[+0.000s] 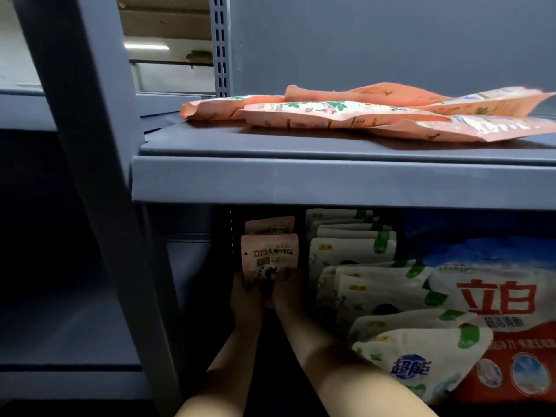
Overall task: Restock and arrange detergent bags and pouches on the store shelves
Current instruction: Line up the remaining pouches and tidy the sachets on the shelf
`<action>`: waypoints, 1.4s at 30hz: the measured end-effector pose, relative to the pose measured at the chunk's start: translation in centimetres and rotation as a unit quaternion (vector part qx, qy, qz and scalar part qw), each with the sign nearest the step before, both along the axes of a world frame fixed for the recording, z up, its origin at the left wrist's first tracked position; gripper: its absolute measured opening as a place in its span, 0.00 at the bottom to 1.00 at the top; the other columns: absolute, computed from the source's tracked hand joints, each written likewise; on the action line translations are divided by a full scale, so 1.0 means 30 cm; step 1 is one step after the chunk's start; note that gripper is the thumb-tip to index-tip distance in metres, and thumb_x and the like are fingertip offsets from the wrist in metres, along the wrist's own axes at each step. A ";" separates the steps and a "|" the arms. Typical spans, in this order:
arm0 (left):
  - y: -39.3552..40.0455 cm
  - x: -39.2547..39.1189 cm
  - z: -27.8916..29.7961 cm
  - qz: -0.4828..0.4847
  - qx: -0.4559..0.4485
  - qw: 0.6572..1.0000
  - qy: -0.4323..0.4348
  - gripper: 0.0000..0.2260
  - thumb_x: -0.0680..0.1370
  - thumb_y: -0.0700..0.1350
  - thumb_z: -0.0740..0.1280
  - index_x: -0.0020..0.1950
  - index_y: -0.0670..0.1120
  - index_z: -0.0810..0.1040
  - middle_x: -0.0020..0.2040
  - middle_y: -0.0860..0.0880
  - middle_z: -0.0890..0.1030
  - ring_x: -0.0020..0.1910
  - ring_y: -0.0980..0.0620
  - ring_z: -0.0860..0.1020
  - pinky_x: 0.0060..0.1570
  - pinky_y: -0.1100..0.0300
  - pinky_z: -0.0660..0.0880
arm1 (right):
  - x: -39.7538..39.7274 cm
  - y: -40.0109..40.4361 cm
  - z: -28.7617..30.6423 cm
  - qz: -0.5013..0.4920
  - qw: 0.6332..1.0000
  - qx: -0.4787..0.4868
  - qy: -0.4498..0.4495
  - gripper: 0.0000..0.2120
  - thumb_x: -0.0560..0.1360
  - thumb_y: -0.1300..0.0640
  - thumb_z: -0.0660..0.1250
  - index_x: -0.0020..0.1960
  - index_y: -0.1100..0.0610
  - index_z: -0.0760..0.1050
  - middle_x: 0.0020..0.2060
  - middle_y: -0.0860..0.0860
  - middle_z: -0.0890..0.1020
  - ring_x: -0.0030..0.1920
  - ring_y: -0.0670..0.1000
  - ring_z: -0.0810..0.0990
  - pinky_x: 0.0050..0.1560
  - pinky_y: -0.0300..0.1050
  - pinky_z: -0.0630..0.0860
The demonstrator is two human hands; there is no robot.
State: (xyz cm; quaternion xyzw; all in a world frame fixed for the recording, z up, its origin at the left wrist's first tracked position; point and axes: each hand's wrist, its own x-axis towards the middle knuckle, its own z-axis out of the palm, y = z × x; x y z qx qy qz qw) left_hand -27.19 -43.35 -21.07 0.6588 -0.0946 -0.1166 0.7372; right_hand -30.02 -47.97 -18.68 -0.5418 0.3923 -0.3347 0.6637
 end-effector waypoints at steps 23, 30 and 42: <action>0.030 -0.023 0.083 0.005 0.206 0.978 0.033 0.21 0.80 0.48 0.63 0.67 0.35 0.70 0.64 0.35 0.74 0.63 0.38 0.73 0.54 0.55 0.70 | -0.065 0.024 0.006 0.109 0.986 -0.064 0.112 0.21 0.80 0.57 0.62 0.71 0.58 0.66 0.68 0.57 0.72 0.67 0.55 0.70 0.70 0.48 0.65; 0.156 -0.139 0.250 -0.042 0.329 0.943 -0.004 0.18 0.82 0.42 0.58 0.69 0.35 0.68 0.67 0.36 0.72 0.67 0.41 0.70 0.65 0.53 0.66 | -0.213 0.063 0.170 0.158 0.946 -0.151 0.239 0.23 0.82 0.54 0.57 0.75 0.57 0.59 0.74 0.55 0.64 0.73 0.53 0.63 0.69 0.41 0.58; 0.352 -0.478 0.624 -0.038 0.408 0.897 -0.167 0.10 0.77 0.45 0.62 0.48 0.39 0.78 0.50 0.39 0.80 0.50 0.42 0.78 0.44 0.58 0.72 | -0.692 0.114 0.584 0.267 0.815 -0.420 0.296 0.09 0.75 0.53 0.59 0.51 0.55 0.74 0.49 0.55 0.80 0.47 0.57 0.78 0.42 0.44 0.73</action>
